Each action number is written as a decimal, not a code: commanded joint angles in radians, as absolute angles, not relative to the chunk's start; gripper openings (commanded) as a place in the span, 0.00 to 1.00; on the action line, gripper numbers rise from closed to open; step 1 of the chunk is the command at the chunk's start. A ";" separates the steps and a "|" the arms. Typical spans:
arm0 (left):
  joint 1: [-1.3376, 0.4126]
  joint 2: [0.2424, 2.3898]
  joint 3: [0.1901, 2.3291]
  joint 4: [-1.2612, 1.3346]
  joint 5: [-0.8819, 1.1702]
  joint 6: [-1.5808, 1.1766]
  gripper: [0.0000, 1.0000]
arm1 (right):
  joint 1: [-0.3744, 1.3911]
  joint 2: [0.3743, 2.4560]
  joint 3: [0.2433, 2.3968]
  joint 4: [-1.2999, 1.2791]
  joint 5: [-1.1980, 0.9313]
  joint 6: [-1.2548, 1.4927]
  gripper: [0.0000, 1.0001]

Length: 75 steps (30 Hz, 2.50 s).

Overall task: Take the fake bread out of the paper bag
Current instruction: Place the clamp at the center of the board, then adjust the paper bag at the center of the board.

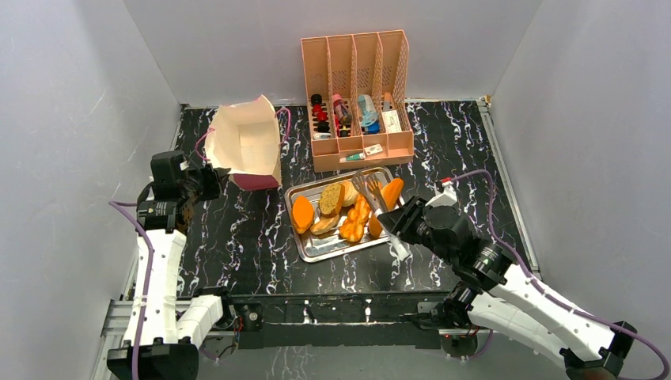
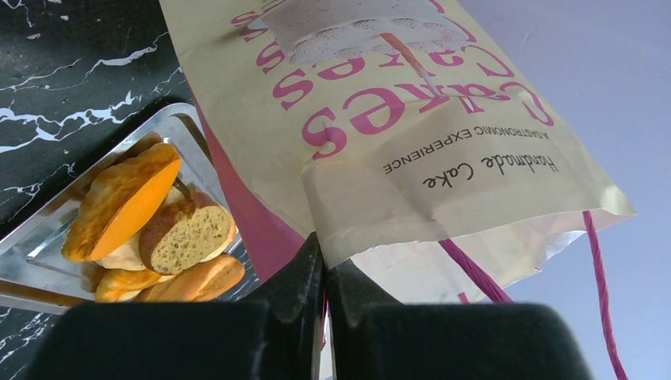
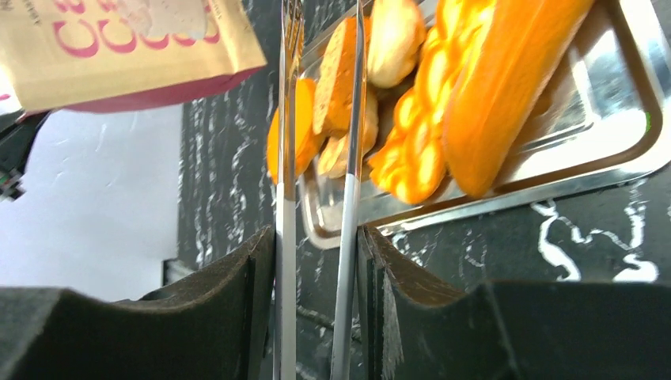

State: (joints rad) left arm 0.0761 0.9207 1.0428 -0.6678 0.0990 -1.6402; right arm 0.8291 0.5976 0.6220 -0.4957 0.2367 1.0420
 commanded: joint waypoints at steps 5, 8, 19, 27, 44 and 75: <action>0.074 0.901 1.017 -0.664 0.152 -1.644 0.03 | 0.824 0.659 0.724 -0.419 0.537 0.905 0.36; 0.075 0.906 1.010 -0.660 0.155 -1.647 0.04 | 0.824 0.698 0.745 -0.390 0.621 0.868 0.36; 0.076 0.942 0.970 -0.628 0.170 -1.641 0.08 | 0.681 0.917 0.828 -0.253 0.740 0.693 0.36; 0.076 0.989 0.959 -0.581 0.190 -1.619 0.19 | 0.384 1.064 0.876 -0.163 0.548 0.641 0.36; 0.076 1.042 1.194 -0.597 0.096 -1.373 0.64 | 0.099 1.426 0.900 0.018 0.383 0.661 0.40; 0.071 0.798 1.238 -0.638 -0.395 -0.999 0.67 | 0.065 1.655 0.952 0.081 0.426 0.580 0.75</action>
